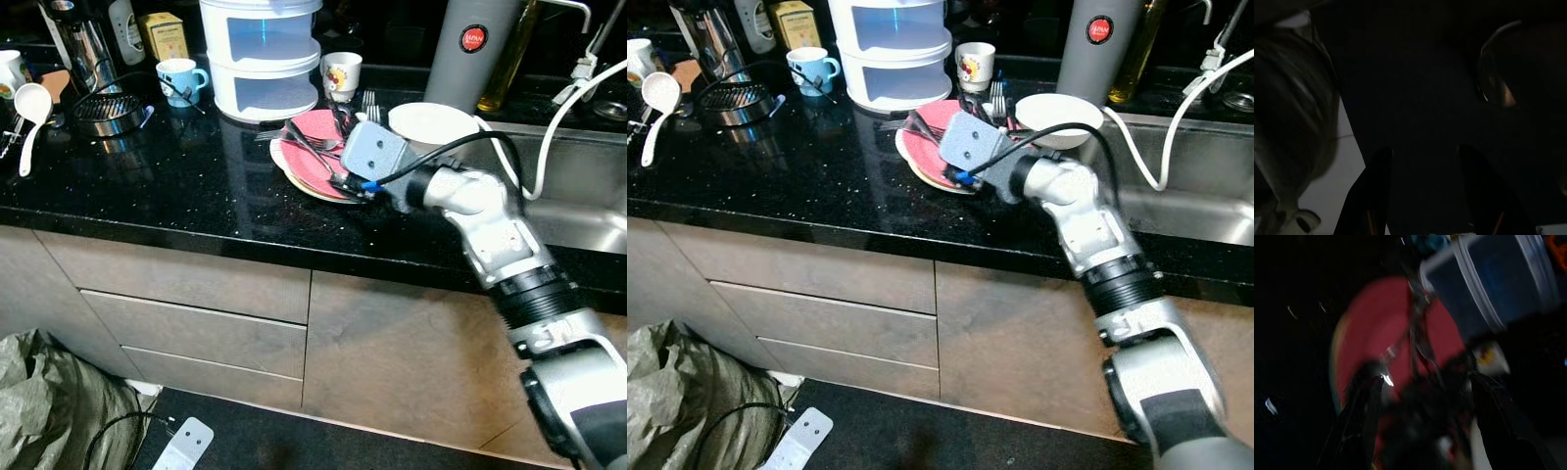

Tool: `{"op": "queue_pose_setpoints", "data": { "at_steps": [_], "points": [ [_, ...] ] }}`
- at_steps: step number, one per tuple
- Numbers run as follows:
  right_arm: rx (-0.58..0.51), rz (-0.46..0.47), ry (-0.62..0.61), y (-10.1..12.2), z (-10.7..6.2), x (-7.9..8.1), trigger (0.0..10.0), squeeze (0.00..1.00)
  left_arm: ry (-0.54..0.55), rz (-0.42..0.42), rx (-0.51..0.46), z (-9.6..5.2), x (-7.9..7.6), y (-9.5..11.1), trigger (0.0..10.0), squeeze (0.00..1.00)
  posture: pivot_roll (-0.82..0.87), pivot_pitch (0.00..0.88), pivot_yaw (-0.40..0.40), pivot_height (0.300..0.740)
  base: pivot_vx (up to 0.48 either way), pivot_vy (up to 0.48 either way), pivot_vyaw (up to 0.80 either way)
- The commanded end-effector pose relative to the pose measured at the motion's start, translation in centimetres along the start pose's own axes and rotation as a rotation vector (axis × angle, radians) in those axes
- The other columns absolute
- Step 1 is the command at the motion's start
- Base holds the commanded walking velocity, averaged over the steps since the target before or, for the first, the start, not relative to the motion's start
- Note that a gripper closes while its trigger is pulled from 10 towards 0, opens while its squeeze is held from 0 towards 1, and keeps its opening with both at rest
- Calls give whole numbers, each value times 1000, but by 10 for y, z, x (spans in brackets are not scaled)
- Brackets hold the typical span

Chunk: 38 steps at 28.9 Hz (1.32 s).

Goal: Kitchen organization

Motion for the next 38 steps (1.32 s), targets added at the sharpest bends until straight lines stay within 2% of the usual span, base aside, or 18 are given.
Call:
{"op": "queue_pose_setpoints", "data": {
  "at_steps": [1, 2, 5, 9, 10, 15, 19, 23, 29, 30, 31, 32, 34, 35, 36, 37, 38],
  "points": [
    [25, -32, 52, -7, -8, -1, 10000, 0, -7, 7, -9, 0, -3, 0, 10000, 0, 27, 60, -1, 740, 0, 0, 0],
    [25, -32, 52, -7, -8, -1, 10000, 0, -7, 7, -9, 0, -3, 0, 10000, 0, 27, 60, -1, 740, 0, 0, 0],
    [115, -34, 116, -32, -33, -8, 10000, 0, -10, 20, -7, 0, -2, 0, 10000, 0, 27, 65, 2, 740, 0, 0, 0],
    [155, -32, 189, -44, -46, -3, 10000, 0, -10, 22, -8, 0, -2, 0, 10000, 0, 26, 69, 1, 740, 0, 0, 0],
    [183, -42, 240, -51, -49, 3, 10000, 0, -9, 25, -10, 0, -2, 0, 10000, 0, 29, 80, 0, 740, 0, 0, 0],
    [236, -70, 297, -63, -51, 13, 10000, 0, -7, 25, -13, 0, -1, 1, 10000, 0, 27, 87, 2, 740, 0, 0, 0],
    [247, -81, 291, -65, -51, 13, 10000, 0, -7, 26, -14, 0, -1, 1, 10000, 0, 27, 89, 1, 740, 0, 0, 0],
    [301, -131, 116, -69, -41, -8, 10000, 0, -8, 30, -16, 0, -1, 1, 10000, 0, 24, 94, 4, 740, 0, 0, 0],
    [314, -170, 104, -68, -38, -8, 10000, 0, -5, 29, -16, 0, 0, 1, 10000, 0, 25, 100, 5, 740, 0, 0, 0],
    [314, -176, 107, -68, -38, -7, 9490, 0, -3, 25, -16, 0, 0, 1, 10000, 0, 24, 99, 5, 740, 0, 0, 0],
    [314, -176, 107, -68, -38, -7, 9490, 0, -3, 25, -16, 0, 0, 1, 10000, 0, 24, 99, 5, 740, 0, 0, 0],
    [321, -196, 129, -69, -38, -4, 4392, 0, -2, 22, -17, 0, 0, 2, 10000, 0, 25, 101, 4, 740, 0, 0, 0],
    [322, -203, 131, -69, -38, -4, 4039, 0, -2, 22, -18, 0, 0, 2, 10000, 0, 25, 99, 5, 740, 0, 0, 0],
    [326, -217, 132, -69, -38, -4, 2157, 0, -2, 22, -19, 0, 0, 2, 10000, 0, 25, 99, 5, 740, 0, 0, 0],
    [329, -227, 128, -69, -37, -5, 2157, 0, -2, 22, -19, 0, 0, 2, 10000, 0, 25, 100, 4, 740, 0, 0, 0],
    [329, -234, 124, -69, -37, -7, 0, 0, -2, 23, -20, 0, 0, 2, 10000, 0, 24, 100, 4, 740, 0, 0, 0],
    [329, -234, 124, -69, -37, -7, 0, 0, -2, 23, -20, 0, 0, 2, 10000, 0, 24, 100, 4, 740, 0, 0, 0]
  ]
}}
Point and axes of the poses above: a point about 5 cm out from each wrist's last joint towards the gripper, its own z axis pointing out of the wrist towards the gripper, its own y axis along the axis of the wrist's last joint, x = y × z, the point moved 5 cm from there along z, pointing out of the wrist towards the gripper, and after that the axes turned 2 degrees about z, right-handed, at the moved point
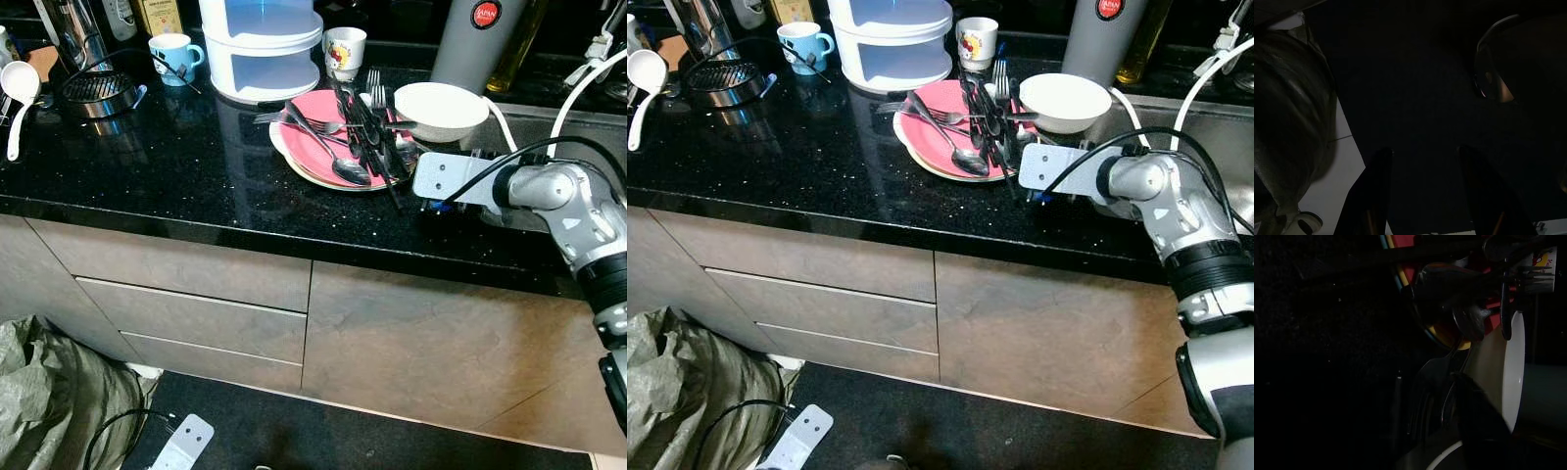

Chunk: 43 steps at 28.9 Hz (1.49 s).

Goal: Kitchen organization

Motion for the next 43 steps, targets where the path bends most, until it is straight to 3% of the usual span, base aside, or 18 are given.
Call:
{"op": "queue_pose_setpoints", "data": {
  "at_steps": [1, 20, 21, 22, 23, 24, 27, 28, 29, 30, 31, 32, 34, 40, 42, 43],
  "points": [
    [-4, -38, -15, 5, 0, -7, 0, 0, -6, 1, 3, 0, -2, -2, 10000, 0, 22, 98, 5, 740, 0, 0, 0],
    [-119, -54, -105, 32, -5, -27, 0, 0, -7, 15, -2, 0, -2, 1, 10000, 0, 18, 92, 5, 740, 0, 0, 0],
    [-125, -45, -110, 33, -5, -29, 1922, 0, -7, 16, -2, 0, -2, 1, 10000, 0, 17, 91, 5, 740, 0, 0, 0],
    [-136, -23, -121, 34, -6, -31, 5098, 0, -7, 17, -2, 0, -2, 1, 10000, 0, 17, 92, 5, 740, 0, 0, 0],
    [-141, -6, -129, 34, -6, -32, 7490, 0, -8, 18, -2, 0, -2, 1, 10000, 0, 17, 92, 5, 740, 0, 0, 0],
    [-182, 67, -144, 40, -7, -35, 10000, 0, -8, 19, -2, 0, -2, 1, 10000, 0, 18, 93, 3, 740, 0, 0, 0],
    [-293, 235, -174, 52, -9, -44, 10000, 0, -9, 21, -2, 0, -2, 1, 10000, 0, 17, 92, 4, 740, 0, 0, 0],
    [-391, 396, -175, 61, -12, -49, 10000, 0, -10, 22, -1, 0, -2, 1, 10000, 0, 20, 91, 2, 740, 0, 0, 0],
    [-439, 474, -153, 65, -14, -49, 10000, 1000, -10, 23, -1, 0, -2, 1, 10000, 0, 19, 91, 3, 740, 0, 0, 0],
    [-439, 474, -153, 65, -14, -49, 10000, 1000, -10, 23, -1, 0, -2, 1, 10000, 0, 19, 91, 3, 740, 0, 0, 0],
    [-517, 572, -55, 73, -19, -40, 10000, 1000, -10, 23, -1, 0, -2, 1, 10000, 0, 20, 89, 1, 740, 0, 0, 0],
    [-552, 602, 9, 78, -23, -33, 10000, 1000, -11, 23, -1, 0, -2, 1, 10000, 0, 19, 88, 1, 740, 0, 0, 0],
    [-585, 620, 86, 85, -29, -24, 10000, 1000, -11, 24, -1, 0, -3, 1, 10000, 0, 17, 89, 2, 740, 0, 0, 0],
    [-604, 674, 185, 94, -32, -7, 10000, 1000, -13, 29, 1, 0, -3, 0, 10000, 0, 11, 84, 1, 740, 0, 0, 0],
    [-542, 709, 206, 93, -24, 7, 10000, 1000, -14, 32, 2, 0, -3, 0, 10000, 0, 12, 82, 2, 740, 0, 0, 0],
    [-495, 732, 212, 90, -19, 14, 10000, 812, -15, 33, 2, 0, -3, 0, 10000, 0, 15, 83, 4, 740, 0, 0, 0]
  ]
}}
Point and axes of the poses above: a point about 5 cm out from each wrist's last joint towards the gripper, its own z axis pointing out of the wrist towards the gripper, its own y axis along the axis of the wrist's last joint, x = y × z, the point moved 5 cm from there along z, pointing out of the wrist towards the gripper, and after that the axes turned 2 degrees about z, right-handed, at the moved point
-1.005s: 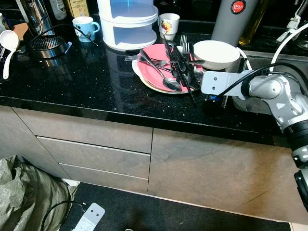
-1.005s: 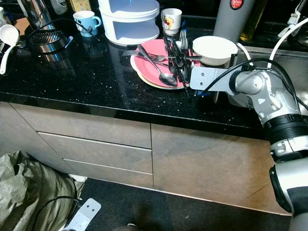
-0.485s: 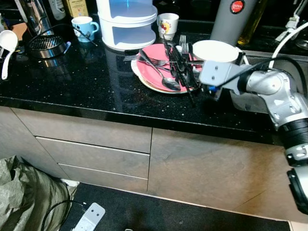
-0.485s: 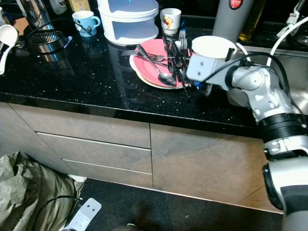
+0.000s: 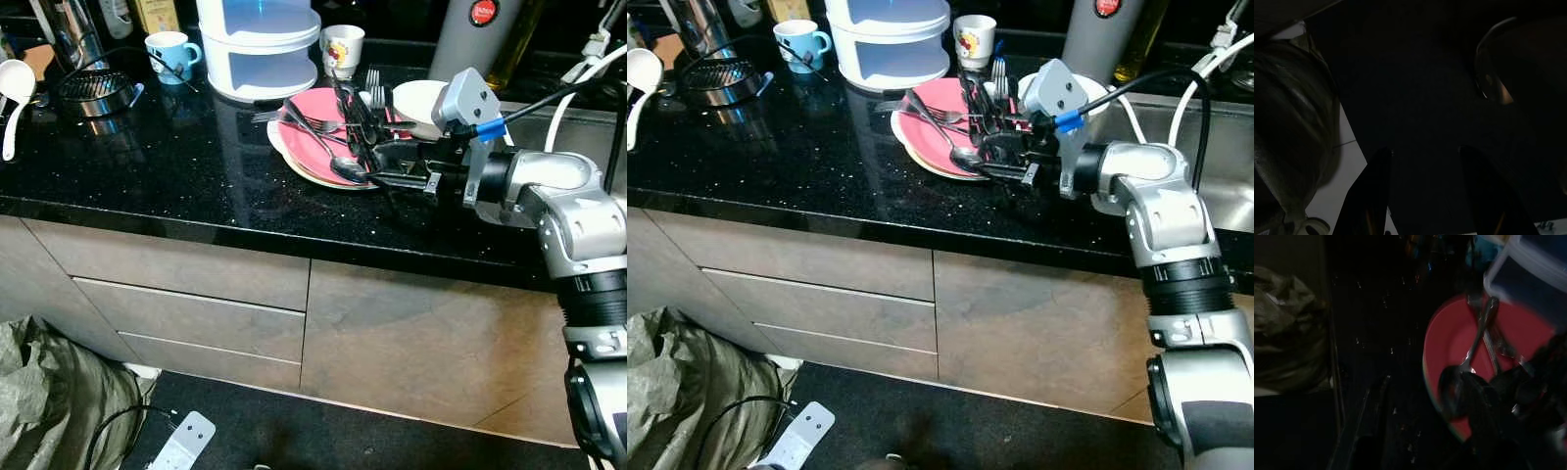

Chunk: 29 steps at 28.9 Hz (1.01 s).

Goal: Kitchen organization

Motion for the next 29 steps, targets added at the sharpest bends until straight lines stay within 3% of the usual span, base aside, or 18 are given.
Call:
{"op": "queue_pose_setpoints", "data": {
  "at_steps": [1, 2, 13, 18, 29],
  "points": [
    [87, 61, -8, -21, 9, 9, 10000, 396, -13, 3, 7, 0, -4, -3, 10000, 0, 15, 82, 3, 740, 0, 0, 0],
    [117, 95, -42, -26, 10, 8, 10000, 0, -13, 4, 6, 0, -4, -3, 10000, 0, 17, 82, 3, 740, 0, 0, 0],
    [204, 241, -215, -50, 10, -2, 10000, 0, -13, 3, 4, 0, -4, -2, 10000, 0, 14, 88, -1, 740, 0, 0, 0],
    [136, 260, -266, -38, 10, -10, 10000, 0, -12, 2, 2, 0, -4, -2, 10000, 0, 11, 91, 1, 740, 0, 0, 0],
    [200, 254, -351, -47, -2, -20, 10000, 0, -13, 7, 1, 0, -3, -1, 10000, 0, 9, 93, 0, 740, 0, 0, 0]
  ]
}}
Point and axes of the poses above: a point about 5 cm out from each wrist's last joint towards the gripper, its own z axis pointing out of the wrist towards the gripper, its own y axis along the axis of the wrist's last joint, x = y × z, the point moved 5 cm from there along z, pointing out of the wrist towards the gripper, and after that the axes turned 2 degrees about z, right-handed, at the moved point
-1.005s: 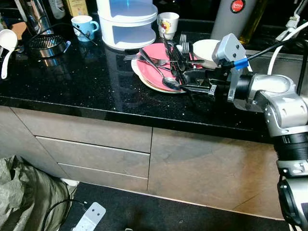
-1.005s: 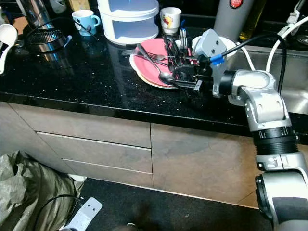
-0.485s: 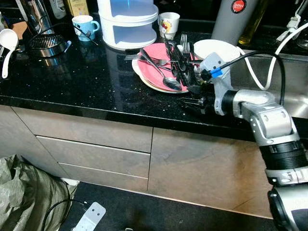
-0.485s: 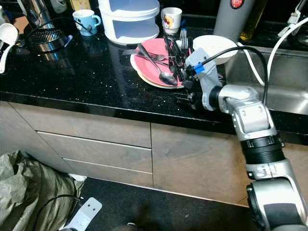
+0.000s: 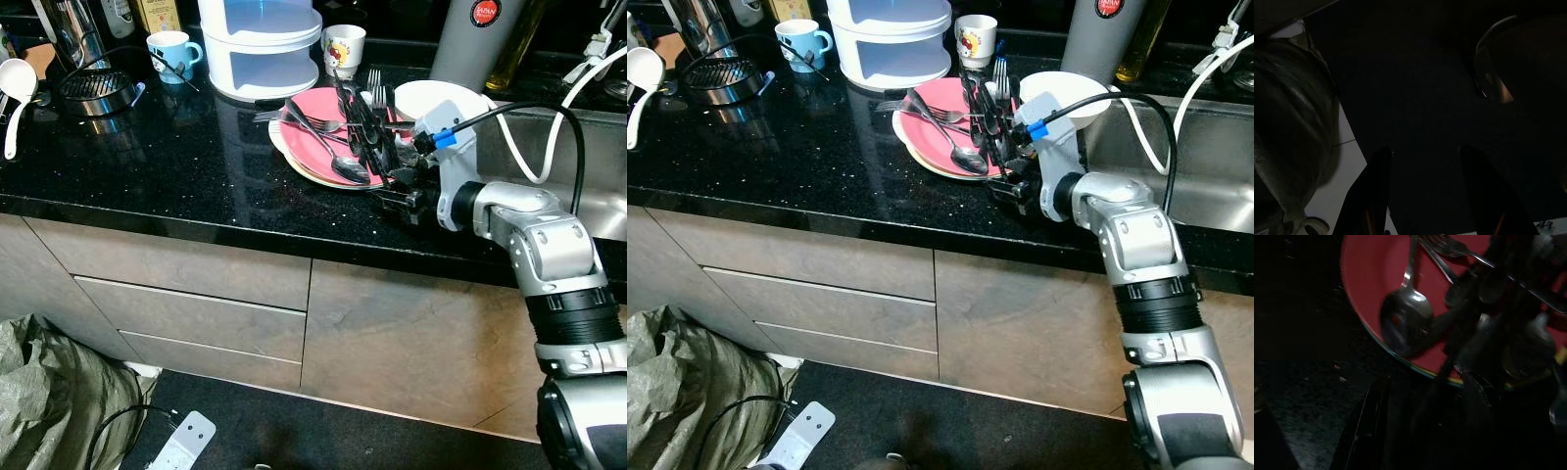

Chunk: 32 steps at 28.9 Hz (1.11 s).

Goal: Kitchen organization

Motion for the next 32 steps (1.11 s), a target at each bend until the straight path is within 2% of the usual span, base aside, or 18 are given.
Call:
{"op": "queue_pose_setpoints", "data": {
  "at_steps": [1, 9, 17, 18, 20, 21, 22, 32],
  "points": [
    [29, 2, -34, -5, -4, -5, 10000, 0, -11, 4, 2, 0, -3, -1, 10000, 0, 9, 93, 1, 740, 0, 0, 0],
    [125, 27, -75, -29, -4, -7, 10000, 0, -10, 6, 2, 0, -3, -1, 10000, 0, 11, 94, 2, 740, 0, 0, 0],
    [117, 61, -61, -28, -4, -3, 10000, 0, -10, 6, 1, 0, -3, -1, 10000, 0, 10, 92, -1, 740, 0, 0, 0],
    [119, 65, -62, -29, -3, -3, 8863, 0, -10, 5, 1, 0, -3, -1, 10000, 0, 10, 93, -1, 740, 0, 0, 0],
    [120, 66, -62, -29, -3, -2, 8863, 0, -9, 5, 1, 0, -3, -1, 10000, 0, 10, 93, -1, 740, 0, 0, 0],
    [119, 69, -62, -30, -2, -2, 667, 0, -10, 5, 0, 0, -3, -1, 10000, 0, 10, 93, 0, 740, 0, 0, 0],
    [118, 72, -63, -30, -2, -1, 0, 0, -10, 5, 0, 0, -3, -1, 10000, 0, 11, 92, -1, 740, 0, 0, 0],
    [109, 89, -90, -29, -1, -3, 0, 0, -10, 6, 0, 0, -4, -1, 10000, 0, 8, 90, -1, 740, 0, 0, 0]
  ]
}}
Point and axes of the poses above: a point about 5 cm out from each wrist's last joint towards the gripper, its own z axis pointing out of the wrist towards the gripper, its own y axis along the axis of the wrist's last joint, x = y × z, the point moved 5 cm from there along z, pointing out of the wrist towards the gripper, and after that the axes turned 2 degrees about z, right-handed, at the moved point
